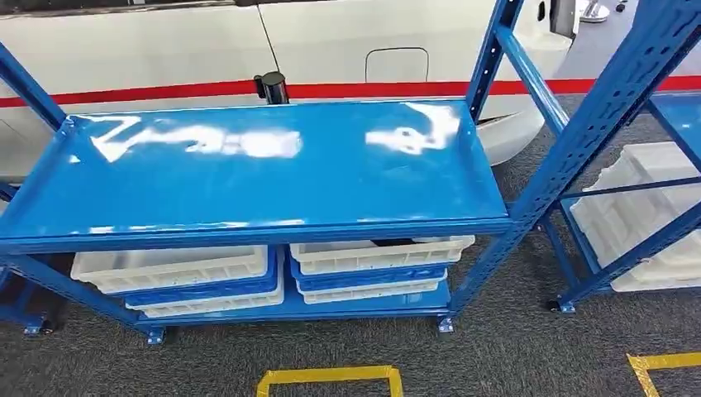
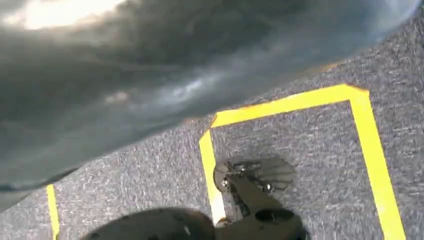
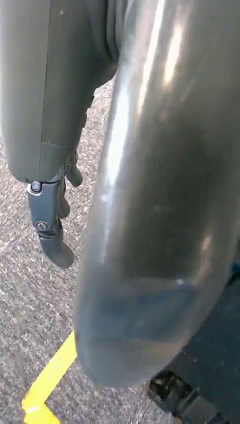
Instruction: Take the parts from the cabinet and place them on the table.
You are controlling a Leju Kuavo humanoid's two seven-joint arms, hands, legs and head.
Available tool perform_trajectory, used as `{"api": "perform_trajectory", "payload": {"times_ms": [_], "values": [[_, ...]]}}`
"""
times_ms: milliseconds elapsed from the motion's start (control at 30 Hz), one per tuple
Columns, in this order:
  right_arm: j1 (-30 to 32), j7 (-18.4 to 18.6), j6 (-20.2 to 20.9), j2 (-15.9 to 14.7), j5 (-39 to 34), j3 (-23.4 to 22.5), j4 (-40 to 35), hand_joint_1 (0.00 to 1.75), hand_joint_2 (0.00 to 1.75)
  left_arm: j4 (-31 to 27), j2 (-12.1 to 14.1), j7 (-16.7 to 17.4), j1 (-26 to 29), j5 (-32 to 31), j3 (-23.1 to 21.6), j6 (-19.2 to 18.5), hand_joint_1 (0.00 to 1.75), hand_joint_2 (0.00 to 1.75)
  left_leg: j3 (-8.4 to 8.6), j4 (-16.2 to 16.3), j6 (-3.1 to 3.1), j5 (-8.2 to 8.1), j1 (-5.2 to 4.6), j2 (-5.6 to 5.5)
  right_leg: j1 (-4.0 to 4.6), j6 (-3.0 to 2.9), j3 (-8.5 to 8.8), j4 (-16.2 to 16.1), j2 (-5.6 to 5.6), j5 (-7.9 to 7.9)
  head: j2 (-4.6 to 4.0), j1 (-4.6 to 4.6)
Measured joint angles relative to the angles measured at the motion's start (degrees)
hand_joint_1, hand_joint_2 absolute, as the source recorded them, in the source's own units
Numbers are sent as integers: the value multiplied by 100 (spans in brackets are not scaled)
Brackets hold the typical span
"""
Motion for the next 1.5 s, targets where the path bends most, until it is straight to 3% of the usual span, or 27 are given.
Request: {"api": "perform_trajectory", "payload": {"times_ms": [67, 100, 133, 167, 200, 267, 300, 333, 367, 400, 700, 1500], "values": [[20, -35, -9, 2, -4, -2, 2, 0, 0, 0, -2, -4, -11, 0, -2, 0, 0, 0, -400, 890, -36, -469, 17, 76, 24, -22, 11, 2, -78, -13, 0, -1], [24, -46, -15, 0, -7, -4, 0, 0, 0, 0, -4, -13, -10, 0, -2, 0, 0, 0, -576, 1265, -50, -596, 21, 93, 35, -28, 11, 4, -111, -18, 0, -3], [23, -57, -18, -2, -9, -4, 0, 0, 0, 0, -4, -13, -6, 0, -2, 0, 0, 0, -648, 1415, -60, -585, 27, 106, 37, -27, 16, 4, -134, -21, 0, -3], [22, -62, -17, -2, -11, -7, 0, 0, 0, 0, -4, -15, -3, 0, -2, 0, 0, 0, -588, 1291, -59, -463, 28, 110, 37, -27, 23, 6, -143, -24, 0, -1], [19, -62, -17, 2, -13, -7, 0, 0, 0, 0, -2, -15, -2, 2, -2, 0, 0, 0, -398, 921, -51, -234, 29, 123, 35, -30, 40, 6, -148, -29, 0, -9], [14, -68, -17, 11, -15, -7, 0, 0, 0, 0, 7, -28, -5, 2, -2, 0, 0, 0, 159, -140, -19, 240, 32, 199, 37, -2, 74, 9, -150, -58, 0, -9], [13, -70, -15, 11, -24, -7, 0, 0, 0, 0, 7, -33, -10, 2, -2, 0, 0, 0, 237, -316, -6, 172, 5, 237, 103, 29, 64, 33, -154, -77, 0, -9], [9, -70, -17, 9, -31, -7, 0, 0, 0, 0, 4, -42, -17, 2, -2, 0, 0, 0, 214, -326, 35, 200, 8, 212, 110, 47, 46, 31, -156, -85, 0, 4], [7, -70, -17, 0, -31, -9, 0, 0, 0, 0, -4, -42, -21, 0, -4, 0, 0, 0, 201, -339, 11, 225, 17, 208, 133, -10, 14, 55, -165, -111, 0, 12], [8, -70, -15, 0, -31, -13, 0, 0, 0, 0, -4, -44, -20, 0, -4, 0, 0, 0, 202, -340, 16, 221, 6, 196, 113, -20, -14, 40, -168, -102, 0, 10], [1, -70, -9, 7, -63, -92, 0, 0, 0, 0, 2, -100, -16, 7, -4, 2, 0, 0, 175, -332, 81, 216, -50, 161, 73, 56, -11, -23, -176, -57, 0, 6], [2, -70, 4, 13, -63, -105, 0, 0, 0, 0, 4, -175, -15, 74, -2, -105, 0, 0, 182, -334, 86, 223, -12, 162, 115, 59, -5, -23, -176, -55, 0, 6]]}}
